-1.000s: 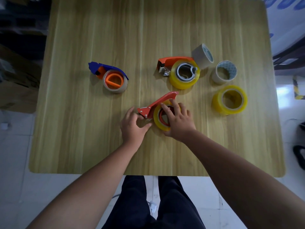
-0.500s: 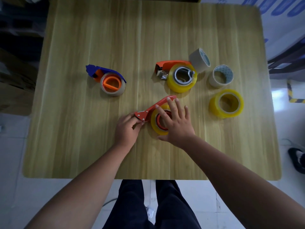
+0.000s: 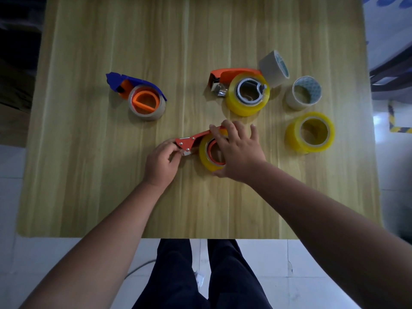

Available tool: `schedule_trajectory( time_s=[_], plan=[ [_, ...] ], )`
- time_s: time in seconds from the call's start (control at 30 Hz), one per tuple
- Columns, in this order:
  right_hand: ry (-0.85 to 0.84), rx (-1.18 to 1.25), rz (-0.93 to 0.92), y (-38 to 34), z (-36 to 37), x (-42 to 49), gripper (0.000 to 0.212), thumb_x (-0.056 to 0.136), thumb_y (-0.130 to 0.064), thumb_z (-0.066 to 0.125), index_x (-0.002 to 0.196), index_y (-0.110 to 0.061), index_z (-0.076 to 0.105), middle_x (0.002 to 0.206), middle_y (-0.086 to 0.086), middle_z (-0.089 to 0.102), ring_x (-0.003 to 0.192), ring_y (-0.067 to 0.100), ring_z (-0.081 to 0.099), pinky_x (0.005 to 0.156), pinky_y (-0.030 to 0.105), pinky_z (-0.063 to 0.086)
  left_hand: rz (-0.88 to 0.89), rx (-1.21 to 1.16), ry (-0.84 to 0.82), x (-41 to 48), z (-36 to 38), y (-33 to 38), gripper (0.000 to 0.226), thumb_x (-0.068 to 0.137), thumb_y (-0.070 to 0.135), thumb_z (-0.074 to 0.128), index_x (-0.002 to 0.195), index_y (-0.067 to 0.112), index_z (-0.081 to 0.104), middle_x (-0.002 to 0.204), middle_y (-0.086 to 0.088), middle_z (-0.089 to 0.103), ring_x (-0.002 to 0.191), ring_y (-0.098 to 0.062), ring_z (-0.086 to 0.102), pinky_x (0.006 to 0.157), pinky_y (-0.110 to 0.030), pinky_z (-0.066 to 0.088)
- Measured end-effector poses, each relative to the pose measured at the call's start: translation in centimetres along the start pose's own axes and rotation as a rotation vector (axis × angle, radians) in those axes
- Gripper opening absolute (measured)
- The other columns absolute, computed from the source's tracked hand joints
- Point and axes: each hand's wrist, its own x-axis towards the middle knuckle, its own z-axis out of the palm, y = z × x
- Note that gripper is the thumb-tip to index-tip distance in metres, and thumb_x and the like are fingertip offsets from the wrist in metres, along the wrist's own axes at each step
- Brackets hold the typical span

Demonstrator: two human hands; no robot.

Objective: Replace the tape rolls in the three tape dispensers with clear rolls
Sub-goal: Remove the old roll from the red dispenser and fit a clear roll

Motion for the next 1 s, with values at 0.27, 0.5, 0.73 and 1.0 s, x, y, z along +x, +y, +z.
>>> schedule_trajectory(
  time_s=[0.27,0.5,0.73,1.0],
  plan=[
    [-0.01,0.009,0.005,-0.3,0.1,-0.6,0.128,0.059,-0.075,0.073,0.156,-0.028,0.002,0.156,0.009,0.016,0.142,0.035,0.018,0.111,0.061,0.026,0.099,0.111,-0.043,-0.1,-0.3,-0.8,0.016,0.088,0.017,0.066,0.087,0.001,0.063,0.106,-0.014,0.07,0.096,-0.027,0.066,0.082,-0.037,0.056],
    [-0.02,-0.004,0.013,-0.5,0.2,-0.6,0.131,0.059,-0.073,0.075,0.155,-0.028,-0.001,0.156,0.009,0.014,0.142,0.035,0.017,0.11,0.062,0.027,0.058,0.271,0.005,-0.5,-1.2,-1.0,0.03,0.086,0.036,0.071,0.077,0.007,0.07,0.117,-0.01,0.068,0.102,-0.028,0.062,0.095,-0.039,0.042],
    [-0.03,-0.015,0.018,-0.6,0.0,-0.5,0.131,0.059,-0.072,0.076,0.155,-0.028,-0.002,0.156,0.009,0.013,0.142,0.036,0.017,0.11,0.062,0.027,-0.128,0.27,-0.082,-0.7,-0.3,-0.1,0.037,0.076,0.048,0.073,0.085,0.012,0.074,0.132,-0.004,0.06,0.12,-0.026,0.052,0.1,-0.052,0.04],
    [-0.039,-0.007,0.018,-0.6,0.1,-0.6,0.131,0.059,-0.071,0.076,0.155,-0.028,-0.002,0.157,0.009,0.012,0.143,0.036,0.017,0.11,0.063,0.027,-0.155,0.231,-0.006,-2.2,1.1,0.7,0.031,0.072,0.043,0.08,0.092,0.02,0.073,0.124,-0.003,0.063,0.115,-0.021,0.053,0.095,-0.052,0.042]
  ],
)
